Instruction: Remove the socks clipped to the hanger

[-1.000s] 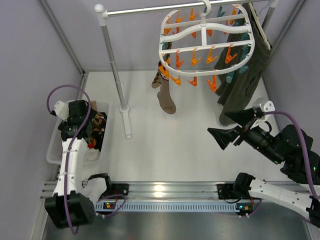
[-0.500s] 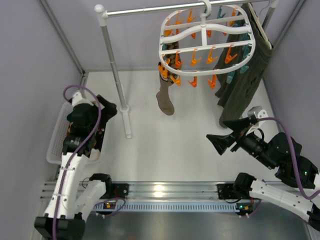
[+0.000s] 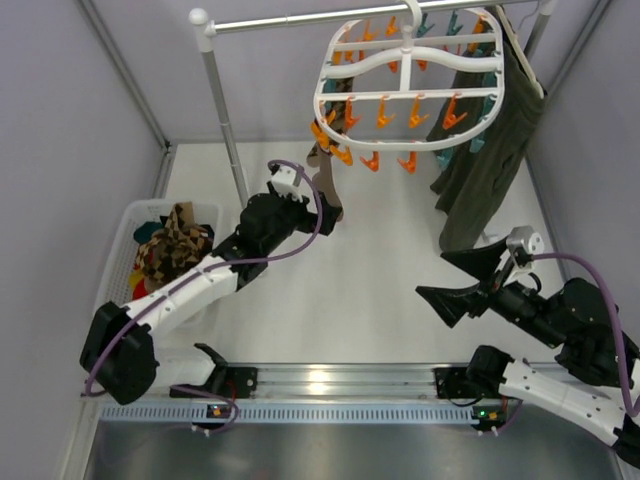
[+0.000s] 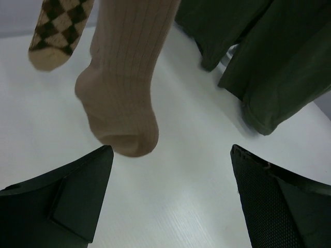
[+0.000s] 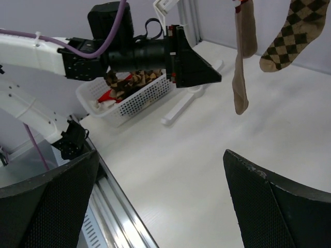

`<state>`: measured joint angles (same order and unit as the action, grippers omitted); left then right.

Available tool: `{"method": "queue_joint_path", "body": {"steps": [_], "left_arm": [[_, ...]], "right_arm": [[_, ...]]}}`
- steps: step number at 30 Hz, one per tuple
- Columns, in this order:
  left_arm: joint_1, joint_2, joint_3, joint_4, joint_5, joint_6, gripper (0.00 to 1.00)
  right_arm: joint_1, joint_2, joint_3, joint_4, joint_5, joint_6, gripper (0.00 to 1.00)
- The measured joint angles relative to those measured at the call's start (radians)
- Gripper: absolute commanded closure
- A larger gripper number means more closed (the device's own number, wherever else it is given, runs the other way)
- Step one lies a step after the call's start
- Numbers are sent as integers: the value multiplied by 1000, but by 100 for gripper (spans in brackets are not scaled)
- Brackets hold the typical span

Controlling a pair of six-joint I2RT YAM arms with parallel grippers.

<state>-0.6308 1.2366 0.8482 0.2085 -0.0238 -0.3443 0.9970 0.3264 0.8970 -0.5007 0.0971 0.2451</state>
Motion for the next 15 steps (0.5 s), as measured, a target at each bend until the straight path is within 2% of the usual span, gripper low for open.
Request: {"method": "queue_joint_path", "body": {"steps": [7, 15], "left_arm": [[18, 142, 0, 282, 51, 122, 1], [88, 315, 19, 426, 77, 173, 2]], "right_arm": [[0, -3, -25, 23, -72, -2, 1], [0, 11, -25, 39, -145, -6, 0]]}}
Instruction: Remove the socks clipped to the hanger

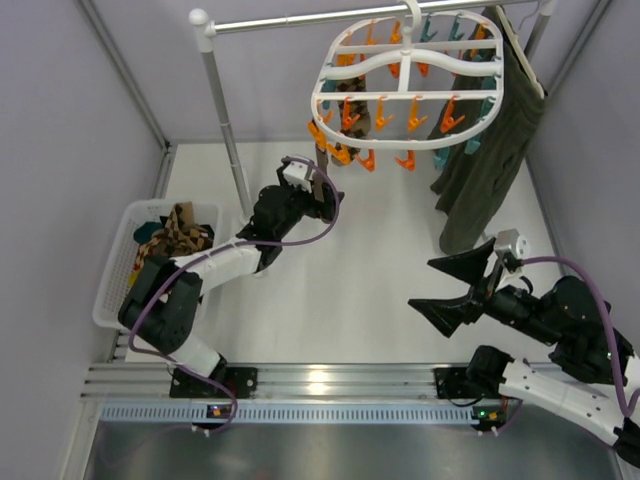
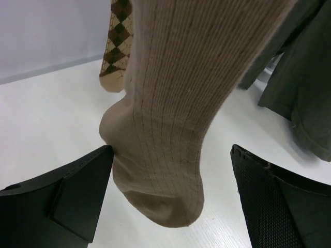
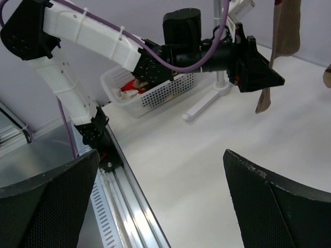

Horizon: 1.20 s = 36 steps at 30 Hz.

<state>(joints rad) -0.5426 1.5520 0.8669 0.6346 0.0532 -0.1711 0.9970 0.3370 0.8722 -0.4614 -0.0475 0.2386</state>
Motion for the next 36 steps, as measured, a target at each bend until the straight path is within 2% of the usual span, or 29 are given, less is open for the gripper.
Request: {"method": "queue_joint_path", "body": {"steps": [3, 4, 5, 6, 8, 9, 11, 12, 17, 22, 29, 33, 36], "left_arm": [[1, 52, 6, 42, -10, 6, 7], [1, 64, 13, 50, -14, 9, 12], [2, 77, 22, 57, -18, 11, 21], [3, 88, 31, 63, -21, 14, 27], [5, 101, 51, 77, -28, 18, 49], [5, 105, 58, 84, -29, 21, 71], [6, 110, 74, 101, -40, 18, 87], [6, 110, 79, 108, -50, 18, 98], [0, 91, 61, 129, -128, -18, 100], [-70, -55, -64, 126, -298, -55, 100], [-368, -200, -116, 146, -629, -14, 100], [-536, -177, -95, 153, -833, 68, 100], [-634, -105, -16, 156, -954, 143, 100]], "right_arm": [[0, 8, 0, 7, -12, 1, 1], [0, 11, 0, 8, -15, 1, 1], [0, 17, 0, 10, -20, 1, 0], [0, 23, 0, 12, -26, 2, 1], [0, 34, 0, 16, -35, 3, 1], [0, 41, 0, 20, -38, 7, 0], [0, 49, 0, 27, -45, 10, 0], [0, 50, 0, 30, -47, 14, 1], [0, 48, 0, 37, -51, 25, 0], [0, 12, -1, 44, -35, 38, 1], [0, -47, 15, 27, 47, 63, 1], [0, -60, 76, -16, 117, 73, 0], [0, -74, 134, -46, 194, 77, 1]]}}
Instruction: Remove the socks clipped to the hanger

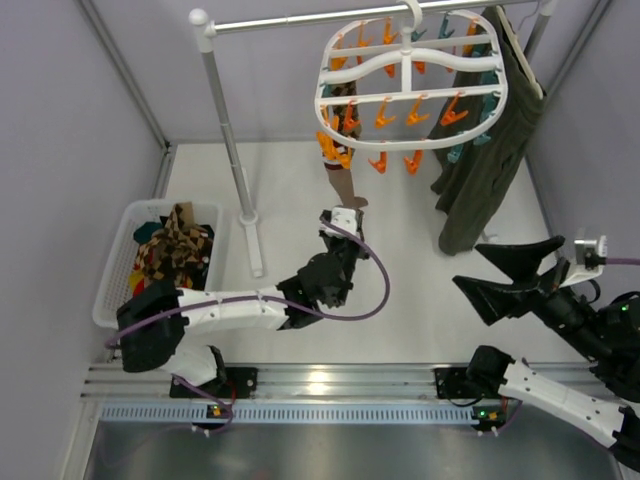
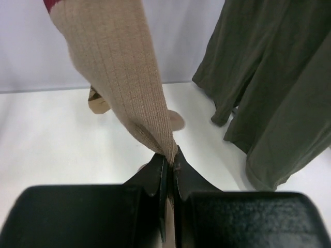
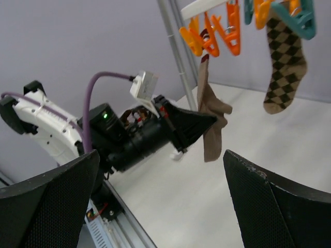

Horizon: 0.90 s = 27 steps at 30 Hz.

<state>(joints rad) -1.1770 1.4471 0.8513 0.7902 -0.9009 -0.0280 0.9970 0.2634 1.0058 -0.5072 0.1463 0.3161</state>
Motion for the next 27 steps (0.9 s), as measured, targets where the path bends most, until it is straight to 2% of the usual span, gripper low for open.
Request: {"method": "queue_joint_path", "body": {"steps": [5, 14, 21, 27], "left_arm": [[-137, 164, 168, 10, -121, 117, 100], [-240, 439, 452, 17, -220, 344, 100], [-273, 513, 529, 18, -275, 457, 100], [-285, 544, 560, 18, -306, 531, 100]], "right_arm": [[0, 4, 93, -61, 108, -4, 1], [0, 185, 357, -198, 225, -61, 0], [0, 353, 526, -278, 254, -109, 1], [0, 538, 688, -352, 254, -135, 12]]}}
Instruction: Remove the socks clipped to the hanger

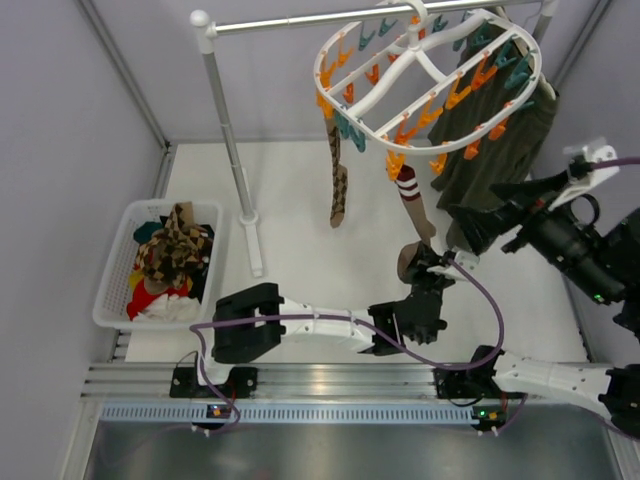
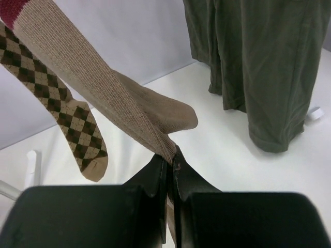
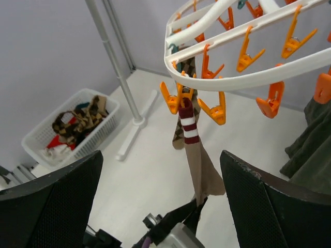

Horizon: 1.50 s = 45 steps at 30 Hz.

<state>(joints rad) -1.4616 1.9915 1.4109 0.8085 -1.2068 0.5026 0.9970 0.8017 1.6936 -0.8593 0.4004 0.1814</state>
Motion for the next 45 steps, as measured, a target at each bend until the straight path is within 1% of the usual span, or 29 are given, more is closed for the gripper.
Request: {"method": "queue_joint_path", "body": {"steps": [2, 3, 8, 10, 13, 18, 23, 26, 28, 32, 36, 39, 42, 45], "left_arm": [[-5, 2, 0, 0, -16, 20, 100], [-7, 1, 0, 0, -20, 26, 100], [-14, 2, -5, 2, -41, 47, 100], [-14, 1, -15, 2, -42, 47, 100], [-14, 1, -38, 2, -45, 47, 100], [-12, -17, -104, 1, -51, 21, 100], [2, -106, -236, 0, -33, -58, 100], [15, -171, -304, 0, 2, -110, 100], [23, -211, -339, 1, 25, -142, 100], [32, -235, -349, 2, 49, -179, 100], [40, -235, -358, 2, 78, -209, 100], [47, -233, -364, 1, 91, -220, 100], [47, -225, -364, 6, 66, -215, 100], [48, -203, -364, 8, 27, -199, 100]], "right_arm": [[0, 72, 23, -16, 8, -6, 16], [0, 108, 25, -24, 14, -7, 17], [0, 262, 20, -49, 29, -22, 18], [0, 294, 2, -45, 24, -33, 17], [0, 297, -39, -31, 16, -56, 16], [0, 272, -109, 61, 7, -92, 16], [0, 256, -170, 185, 9, -111, 16], [0, 250, -206, 248, 11, -116, 16], [0, 257, -213, 280, 12, -120, 18], [-1, 285, -214, 334, -7, -116, 23], [-1, 331, -210, 372, -103, -103, 22], [-1, 398, -168, 373, -152, -103, 22], [-3, 457, -134, 375, -163, -104, 23], [-5, 510, -98, 374, -126, -112, 23]]}}
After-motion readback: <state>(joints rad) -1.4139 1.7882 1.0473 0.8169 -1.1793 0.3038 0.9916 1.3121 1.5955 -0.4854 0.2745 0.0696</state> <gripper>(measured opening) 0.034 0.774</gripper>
